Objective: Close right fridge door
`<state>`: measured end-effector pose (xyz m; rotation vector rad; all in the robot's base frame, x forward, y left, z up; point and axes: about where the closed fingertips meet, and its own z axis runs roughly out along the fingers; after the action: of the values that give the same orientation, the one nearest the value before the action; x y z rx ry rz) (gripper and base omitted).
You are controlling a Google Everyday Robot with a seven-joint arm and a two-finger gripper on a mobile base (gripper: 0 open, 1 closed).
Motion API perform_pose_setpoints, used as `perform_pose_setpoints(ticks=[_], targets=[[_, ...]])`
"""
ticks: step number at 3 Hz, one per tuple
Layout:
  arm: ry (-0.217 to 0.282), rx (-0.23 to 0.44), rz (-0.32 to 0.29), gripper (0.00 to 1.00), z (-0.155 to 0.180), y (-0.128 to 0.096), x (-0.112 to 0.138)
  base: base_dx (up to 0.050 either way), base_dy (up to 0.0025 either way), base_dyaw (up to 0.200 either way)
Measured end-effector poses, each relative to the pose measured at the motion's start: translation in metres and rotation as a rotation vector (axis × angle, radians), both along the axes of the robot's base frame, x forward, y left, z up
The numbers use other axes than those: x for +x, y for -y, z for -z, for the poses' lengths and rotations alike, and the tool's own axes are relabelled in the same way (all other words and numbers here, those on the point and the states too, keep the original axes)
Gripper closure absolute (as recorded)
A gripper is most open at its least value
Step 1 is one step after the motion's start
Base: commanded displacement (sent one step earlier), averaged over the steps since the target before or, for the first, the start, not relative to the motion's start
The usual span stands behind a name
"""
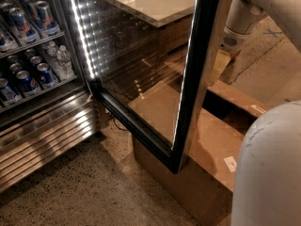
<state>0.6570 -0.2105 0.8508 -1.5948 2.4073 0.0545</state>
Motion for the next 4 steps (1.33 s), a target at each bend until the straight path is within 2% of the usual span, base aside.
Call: perform_pose_setpoints(ticks=[1, 4], targets=[[0.0, 0.0, 0.0, 0.0, 0.0, 0.0, 0.0, 0.0, 0.00001, 0.144], [0.0, 0.0, 0.0, 0.0, 0.0, 0.0, 0.0, 0.0, 0.00007, 0.189]])
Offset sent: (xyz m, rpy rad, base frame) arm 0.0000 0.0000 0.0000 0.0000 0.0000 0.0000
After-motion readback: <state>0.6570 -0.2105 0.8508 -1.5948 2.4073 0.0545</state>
